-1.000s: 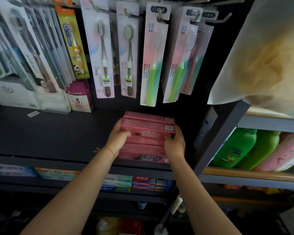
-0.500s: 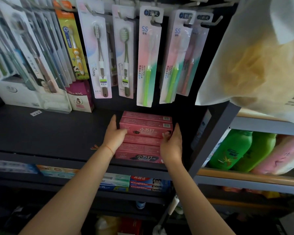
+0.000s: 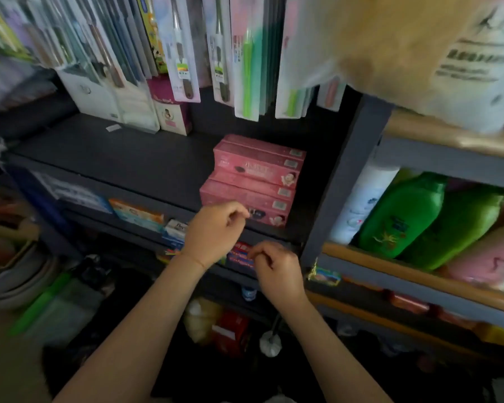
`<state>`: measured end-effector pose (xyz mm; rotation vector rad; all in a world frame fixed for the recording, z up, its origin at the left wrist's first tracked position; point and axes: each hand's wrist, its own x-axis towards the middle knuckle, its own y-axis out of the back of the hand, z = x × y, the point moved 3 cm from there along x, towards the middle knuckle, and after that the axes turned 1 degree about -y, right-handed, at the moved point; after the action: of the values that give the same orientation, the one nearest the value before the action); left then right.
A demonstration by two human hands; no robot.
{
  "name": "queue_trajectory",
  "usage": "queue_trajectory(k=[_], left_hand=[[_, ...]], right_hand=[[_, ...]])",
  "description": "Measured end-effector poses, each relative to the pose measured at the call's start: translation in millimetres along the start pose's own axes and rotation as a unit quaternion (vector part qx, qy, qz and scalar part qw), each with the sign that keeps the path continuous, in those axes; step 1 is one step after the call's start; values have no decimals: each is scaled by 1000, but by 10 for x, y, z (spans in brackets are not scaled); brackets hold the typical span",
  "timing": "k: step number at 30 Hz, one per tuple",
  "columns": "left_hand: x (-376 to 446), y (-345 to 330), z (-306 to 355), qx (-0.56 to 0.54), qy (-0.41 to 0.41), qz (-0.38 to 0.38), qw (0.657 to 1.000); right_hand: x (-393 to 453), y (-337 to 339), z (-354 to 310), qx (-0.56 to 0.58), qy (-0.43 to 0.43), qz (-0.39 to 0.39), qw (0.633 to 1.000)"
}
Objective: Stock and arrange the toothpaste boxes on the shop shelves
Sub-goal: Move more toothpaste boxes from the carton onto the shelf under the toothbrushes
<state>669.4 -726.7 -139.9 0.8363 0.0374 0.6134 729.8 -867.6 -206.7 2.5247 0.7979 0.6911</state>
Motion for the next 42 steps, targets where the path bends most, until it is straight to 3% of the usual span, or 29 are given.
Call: queue_trajectory(k=[7,10,14,19,21,27,31,38,42], left_hand=[[-893,-435,-23,49,66,-178,981],[-1319,-590,19,55,92,-230,967],[-2017,-935,-72,93,105,-311,940],[-3032,-1419,-111,49,147,-387,909],[-3323,-1571,6,19,165,-412,896],[-3446,-1842,637,7,138,-360,923],[-3312,-2212,1282,28,94,-278,956],[-3207,-3771,3004,-4,-41,-173,984],[-3257,-4666,3903,33,-114,-179,977]], right_hand=[[-779,247,173,-2,-77,-63,995],[-1153,324,162,-39,-118,-129,984],[-1967,509,213,-66,-169,-100,978],[-3000,760,354,-104,-262,-251,926],[-3217,913,397,-124,-276,-263,916],[-3412,1515,490,-110,-272,-216,931],[-3491,2202,670,-104,-238,-113,959],[-3844,4069,1666,-154,-196,53,967],[-4093,5154,2452,-203,-245,83,944]])
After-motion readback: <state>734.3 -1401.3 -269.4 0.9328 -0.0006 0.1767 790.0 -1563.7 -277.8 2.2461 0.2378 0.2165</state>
